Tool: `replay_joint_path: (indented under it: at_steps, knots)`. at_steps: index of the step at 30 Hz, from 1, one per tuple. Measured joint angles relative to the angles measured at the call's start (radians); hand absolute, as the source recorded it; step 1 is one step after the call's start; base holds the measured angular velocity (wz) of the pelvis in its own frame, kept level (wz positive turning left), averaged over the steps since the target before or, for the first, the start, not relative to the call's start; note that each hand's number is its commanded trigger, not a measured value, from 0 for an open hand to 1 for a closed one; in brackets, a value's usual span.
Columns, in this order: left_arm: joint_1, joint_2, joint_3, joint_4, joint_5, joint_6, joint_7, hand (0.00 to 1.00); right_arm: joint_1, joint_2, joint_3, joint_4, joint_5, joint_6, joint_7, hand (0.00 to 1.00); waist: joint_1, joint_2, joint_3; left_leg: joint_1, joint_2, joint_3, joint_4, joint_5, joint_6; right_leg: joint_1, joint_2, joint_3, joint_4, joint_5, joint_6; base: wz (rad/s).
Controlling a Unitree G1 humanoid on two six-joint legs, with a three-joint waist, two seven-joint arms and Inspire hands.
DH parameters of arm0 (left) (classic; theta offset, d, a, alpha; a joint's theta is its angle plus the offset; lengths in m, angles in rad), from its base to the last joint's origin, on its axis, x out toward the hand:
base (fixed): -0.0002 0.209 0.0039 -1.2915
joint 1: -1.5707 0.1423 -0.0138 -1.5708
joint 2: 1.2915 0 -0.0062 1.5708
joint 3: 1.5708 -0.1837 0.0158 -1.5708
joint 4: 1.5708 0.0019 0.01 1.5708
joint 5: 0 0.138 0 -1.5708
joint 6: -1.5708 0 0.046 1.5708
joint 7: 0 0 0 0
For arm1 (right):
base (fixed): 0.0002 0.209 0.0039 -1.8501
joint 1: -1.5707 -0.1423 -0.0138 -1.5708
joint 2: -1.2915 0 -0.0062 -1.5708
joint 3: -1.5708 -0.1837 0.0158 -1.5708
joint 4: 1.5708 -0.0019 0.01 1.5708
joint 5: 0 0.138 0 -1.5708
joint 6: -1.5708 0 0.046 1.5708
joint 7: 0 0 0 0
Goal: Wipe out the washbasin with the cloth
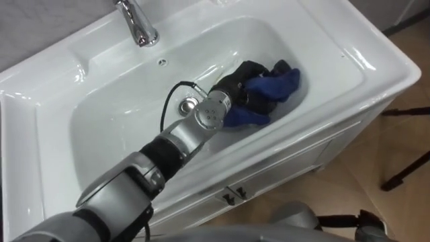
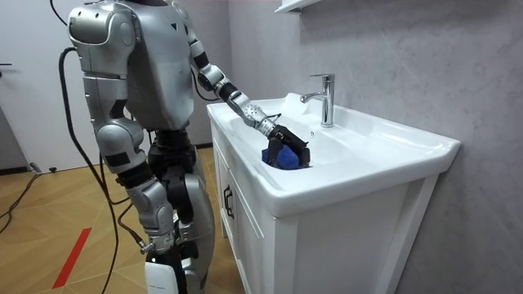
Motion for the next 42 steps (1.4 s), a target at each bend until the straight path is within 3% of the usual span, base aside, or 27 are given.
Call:
replay_joint_path:
  at_steps: [3,5,8,11,16,21,27,31,37,42]
  knots:
    - [0.013,0.014,0.011,0.002,0.107,-0.007,0.0,1.0,0.005,0.0,0.0,0.0,-0.003,0.003,0.001,0.0,0.001,-0.029,-0.0006,0.005,0.0,0.001,0.0,0.0,0.0,-0.005,0.001,0.007,0.012,-0.002,0.0,-0.07]
    - [0.037,0.021,0.034,0.022,0.18,-0.016,0.0,1.0,0.013,0.0,-0.001,0.002,-0.039,0.02,0.008,0.0,0.0,-0.061,-0.0017,0.013,0.0,0.008,0.0,0.0,0.0,-0.002,0.003,0.017,0.014,-0.003,0.0,-0.12]
    - [0.058,0.04,0.052,0.039,0.229,-0.021,0.0,1.0,0.02,0.0,-0.003,0.005,-0.106,0.04,0.016,0.0,-0.001,-0.081,-0.0031,0.02,0.0,0.021,0.0,0.0,0.0,0.0,0.004,0.028,0.013,-0.003,0.0,-0.12]
    - [0.065,0.066,0.053,0.068,0.319,-0.016,0.0,1.0,0.044,0.0,-0.006,0.009,-0.219,0.068,0.03,0.0,-0.004,-0.077,-0.0052,0.027,0.001,0.023,0.0,0.0,0.0,0.008,0.004,0.03,0.012,-0.002,0.0,-0.02]
    - [0.054,0.064,0.077,0.141,0.466,-0.009,0.0,1.0,0.055,0.002,-0.045,0.023,-0.267,0.092,0.051,0.0,-0.014,-0.057,-0.0088,0.044,0.002,0.028,0.0,0.0,0.0,0.016,0.005,0.036,0.018,-0.002,0.0,-0.04]
    - [0.046,0.065,0.085,0.184,0.559,0.007,0.006,1.0,0.051,-0.001,-0.079,0.025,-0.27,0.107,0.051,0.0,-0.025,-0.058,-0.0086,0.056,0.0,0.041,-0.003,0.0,0.0,0.015,0.008,0.058,0.019,-0.002,0.001,-0.11]
    - [0.043,0.066,0.141,0.241,0.726,0.016,0.008,1.0,0.05,0.0,-0.139,0.045,-0.276,0.11,0.086,0.0,-0.045,-0.059,-0.0078,0.068,0.002,0.058,0.0,0.0,0.0,0.015,0.012,0.08,0.021,0.0,0.002,-0.11]
    - [0.071,0.071,0.186,0.236,0.796,0.023,0.008,1.0,0.064,-0.001,-0.157,0.043,-0.315,0.113,0.119,0.0,-0.038,-0.067,-0.0051,0.083,0.003,0.061,-0.01,0.0,0.0,0.013,0.019,0.094,0.034,-0.004,0.001,-0.08]
    - [0.155,0.079,0.259,0.172,0.952,0.078,0.008,1.0,0.062,0.014,-0.217,0.053,-0.396,0.125,0.138,0.0,-0.028,-0.083,-0.0082,0.09,0.005,0.06,-0.01,0.0,0.0,0.017,0.023,0.099,0.035,-0.004,-0.002,-0.03]
    - [0.17,0.082,0.279,0.164,0.971,0.117,-0.004,1.0,0.059,0.028,-0.257,0.05,-0.41,0.154,0.139,0.0,-0.024,-0.089,-0.0115,0.093,0.005,0.06,-0.011,0.0,0.0,0.021,0.023,0.101,0.033,-0.003,-0.002,-0.01]
